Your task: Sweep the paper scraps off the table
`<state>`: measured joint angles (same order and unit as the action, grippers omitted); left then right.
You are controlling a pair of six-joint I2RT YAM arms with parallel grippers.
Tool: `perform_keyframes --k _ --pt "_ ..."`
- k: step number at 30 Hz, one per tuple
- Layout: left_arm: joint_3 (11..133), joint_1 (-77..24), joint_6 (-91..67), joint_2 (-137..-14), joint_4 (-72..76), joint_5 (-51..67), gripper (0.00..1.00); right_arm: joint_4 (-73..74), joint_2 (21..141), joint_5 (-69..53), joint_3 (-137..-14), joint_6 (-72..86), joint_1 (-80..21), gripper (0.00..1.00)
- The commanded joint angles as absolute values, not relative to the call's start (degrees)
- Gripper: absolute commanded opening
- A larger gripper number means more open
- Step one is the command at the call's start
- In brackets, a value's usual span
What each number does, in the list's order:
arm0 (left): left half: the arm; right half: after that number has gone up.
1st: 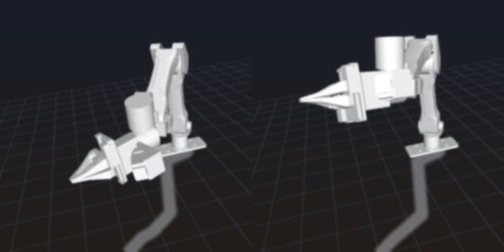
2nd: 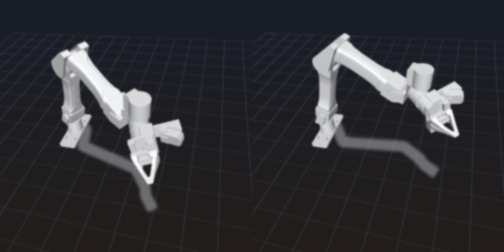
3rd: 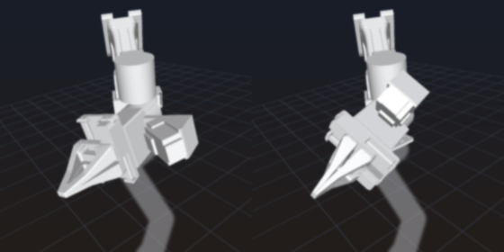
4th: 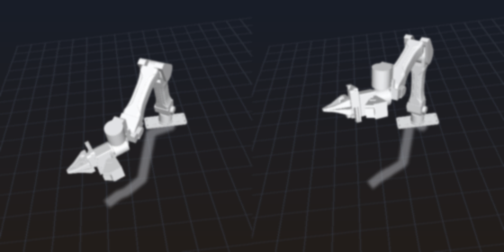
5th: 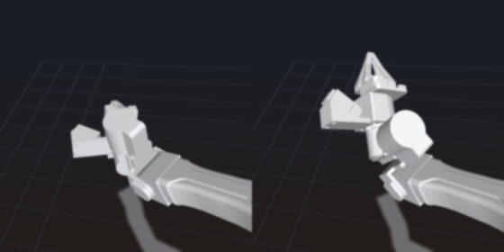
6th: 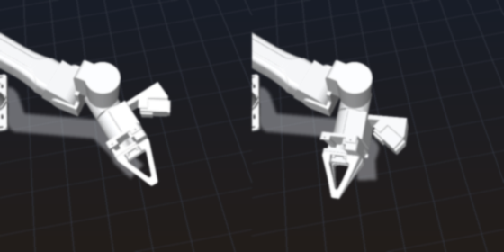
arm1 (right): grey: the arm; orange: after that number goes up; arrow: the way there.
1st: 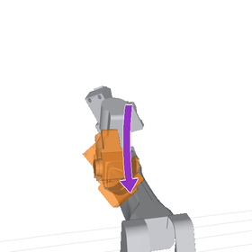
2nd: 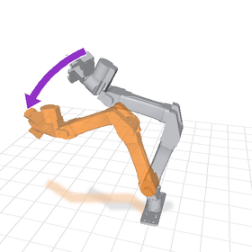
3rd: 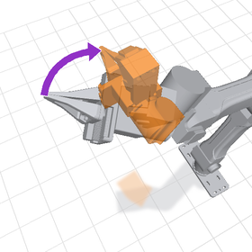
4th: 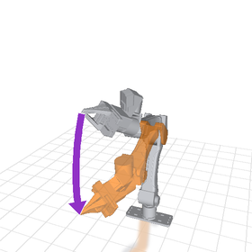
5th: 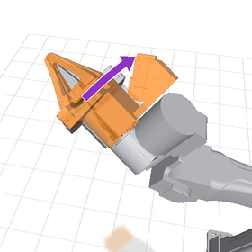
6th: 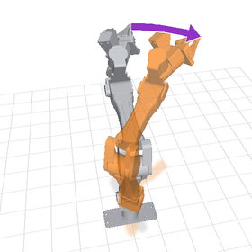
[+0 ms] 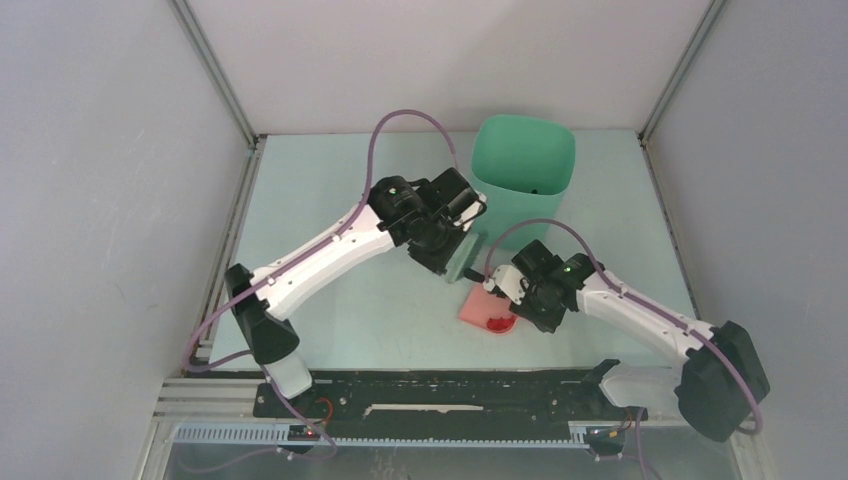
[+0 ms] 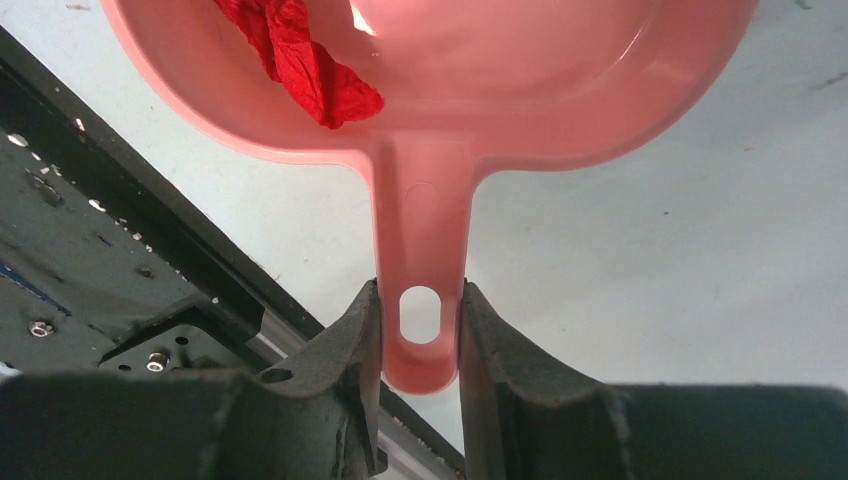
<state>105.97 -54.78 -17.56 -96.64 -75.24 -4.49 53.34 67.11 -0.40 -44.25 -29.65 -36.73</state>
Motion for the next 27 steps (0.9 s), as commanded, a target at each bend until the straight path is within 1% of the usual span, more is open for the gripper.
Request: perform_keyframes --k 1,6,10,12,15,18,22,27 --pt "103.19 -53.34 -19.18 -90.69 -74.99 -10.68 0.00 50.86 62.27 -0.11 -43.91 -30.38 -35.78 0.00" --pt "101.03 -53.24 -20.09 -87.94 -74.17 -10.72 0.00 50.94 59.25 -0.23 -43.87 -31.04 -35.23 0.00" --pt "99.43 -53.20 -20.03 -85.12 -70.26 -5.40 0.00 52.10 60.77 0.00 -43.93 -31.23 -34.83 0.00" --pt "98.71 -53.11 -20.21 -85.04 -70.32 -4.82 0.00 53.59 62.18 0.00 -43.94 -31.13 -34.81 0.00" --pt "95.69 -52.04 -20.56 -86.24 -72.40 -8.37 0.00 57.37 63.34 0.00 -43.87 -31.48 -34.51 0.00" --pt "90.65 -50.48 -20.10 -87.64 -72.49 -5.60 0.00 60.18 62.72 0.75 -43.55 -32.43 -34.29 0.00" --pt "85.80 -49.67 -19.90 -90.20 -72.88 -10.07 0.00 61.10 62.41 2.02 -43.07 -33.13 -33.63 0.00" --pt "86.88 -48.80 -20.55 -93.34 -75.78 -17.06 0.00 62.26 64.32 2.70 -43.06 -32.70 -33.60 0.00"
